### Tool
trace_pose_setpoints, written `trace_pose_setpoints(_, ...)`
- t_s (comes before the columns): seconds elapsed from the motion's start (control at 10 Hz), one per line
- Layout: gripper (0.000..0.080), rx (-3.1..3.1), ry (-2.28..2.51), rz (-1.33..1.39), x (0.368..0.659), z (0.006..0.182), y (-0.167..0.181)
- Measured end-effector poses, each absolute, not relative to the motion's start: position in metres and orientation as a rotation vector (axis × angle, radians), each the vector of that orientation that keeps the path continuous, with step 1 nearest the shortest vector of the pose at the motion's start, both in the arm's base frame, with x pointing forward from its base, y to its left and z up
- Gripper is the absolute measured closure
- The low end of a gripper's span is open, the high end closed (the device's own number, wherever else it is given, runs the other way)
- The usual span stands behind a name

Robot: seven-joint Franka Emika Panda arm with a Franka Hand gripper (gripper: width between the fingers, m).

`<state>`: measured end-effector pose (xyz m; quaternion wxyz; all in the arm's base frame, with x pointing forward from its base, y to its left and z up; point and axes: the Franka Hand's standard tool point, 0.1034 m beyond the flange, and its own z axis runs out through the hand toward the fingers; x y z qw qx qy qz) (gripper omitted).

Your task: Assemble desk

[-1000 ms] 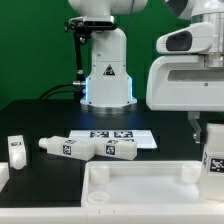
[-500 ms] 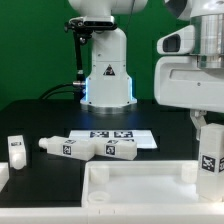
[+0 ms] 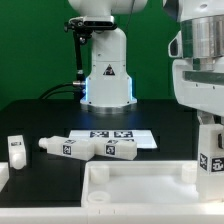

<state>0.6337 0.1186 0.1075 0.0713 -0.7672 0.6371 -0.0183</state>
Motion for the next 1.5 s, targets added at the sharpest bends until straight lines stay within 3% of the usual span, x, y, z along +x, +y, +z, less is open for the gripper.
trace_pose_setpoints(0.1,0.0509,-2.328,1.889,-0.060,0.634,0.108,0.119)
trace_pose_setpoints(0.2,0.0315,-2.489,1.666,-0.106,0.635,0.109,0.120)
trace_pose_setpoints(0.3,0.0205,-2.640,1.422,-0.140,0.634,0.109,0.119)
trace_pose_setpoints(0.6,0.0152,-2.838,1.062,-0.175,0.633,0.109,0.121)
trace_pose_setpoints(0.9,0.0150,-2.945,0.770,-0.194,0.634,0.109,0.118)
trace_pose_setpoints(1.1,0.0150,-3.080,0.136,-0.234,0.640,0.112,0.107)
trace_pose_setpoints(1.3,0.0180,-3.088,0.114,-0.230,0.640,0.111,0.108)
trace_pose_setpoints(1.5,0.0480,-3.080,0.184,-0.227,0.640,0.110,0.107)
